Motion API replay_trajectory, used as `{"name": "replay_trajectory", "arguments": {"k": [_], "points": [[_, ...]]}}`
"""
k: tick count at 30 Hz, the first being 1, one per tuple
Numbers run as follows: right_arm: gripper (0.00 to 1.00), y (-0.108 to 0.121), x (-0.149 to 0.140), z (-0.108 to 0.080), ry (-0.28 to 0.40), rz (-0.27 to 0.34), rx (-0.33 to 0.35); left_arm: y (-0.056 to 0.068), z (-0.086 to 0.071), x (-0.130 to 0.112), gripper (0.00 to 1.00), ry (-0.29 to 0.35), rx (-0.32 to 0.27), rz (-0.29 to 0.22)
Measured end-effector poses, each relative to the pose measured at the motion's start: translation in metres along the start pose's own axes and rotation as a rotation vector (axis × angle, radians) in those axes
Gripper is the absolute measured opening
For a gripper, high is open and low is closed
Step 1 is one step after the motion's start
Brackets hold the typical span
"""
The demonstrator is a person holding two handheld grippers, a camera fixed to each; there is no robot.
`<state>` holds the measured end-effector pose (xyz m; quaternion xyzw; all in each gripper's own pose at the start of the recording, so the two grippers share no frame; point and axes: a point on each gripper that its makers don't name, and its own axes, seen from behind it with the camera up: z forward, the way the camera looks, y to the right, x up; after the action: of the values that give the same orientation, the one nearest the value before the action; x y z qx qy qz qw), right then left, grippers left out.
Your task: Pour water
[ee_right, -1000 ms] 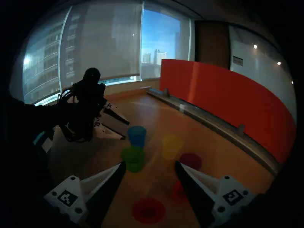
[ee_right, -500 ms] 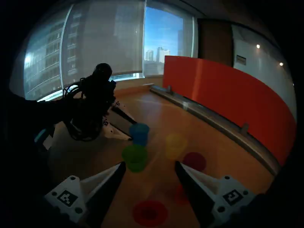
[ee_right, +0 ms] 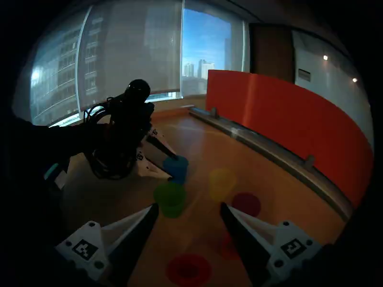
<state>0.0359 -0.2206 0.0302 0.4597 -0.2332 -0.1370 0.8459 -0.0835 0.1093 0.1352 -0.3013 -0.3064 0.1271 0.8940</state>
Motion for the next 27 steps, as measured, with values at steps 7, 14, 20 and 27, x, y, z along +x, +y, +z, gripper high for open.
{"name": "replay_trajectory", "arguments": {"k": [7,14,20,27], "points": [[0.99,0.001,-0.001,0.0,0.003,0.009,0.002,0.0,0.004,0.0,0.87,-0.01,0.001,-0.013],[0.99,0.001,-0.002,0.0,0.003,0.011,0.004,0.0,0.004,0.001,0.86,-0.002,0.001,-0.011],[1.0,-0.001,0.001,0.0,0.005,0.009,0.006,0.0,0.001,0.005,0.85,0.02,0.005,-0.019],[0.99,-0.004,0.003,0.002,0.002,0.002,0.009,0.001,-0.014,0.019,0.85,0.061,0.002,-0.025]]}}
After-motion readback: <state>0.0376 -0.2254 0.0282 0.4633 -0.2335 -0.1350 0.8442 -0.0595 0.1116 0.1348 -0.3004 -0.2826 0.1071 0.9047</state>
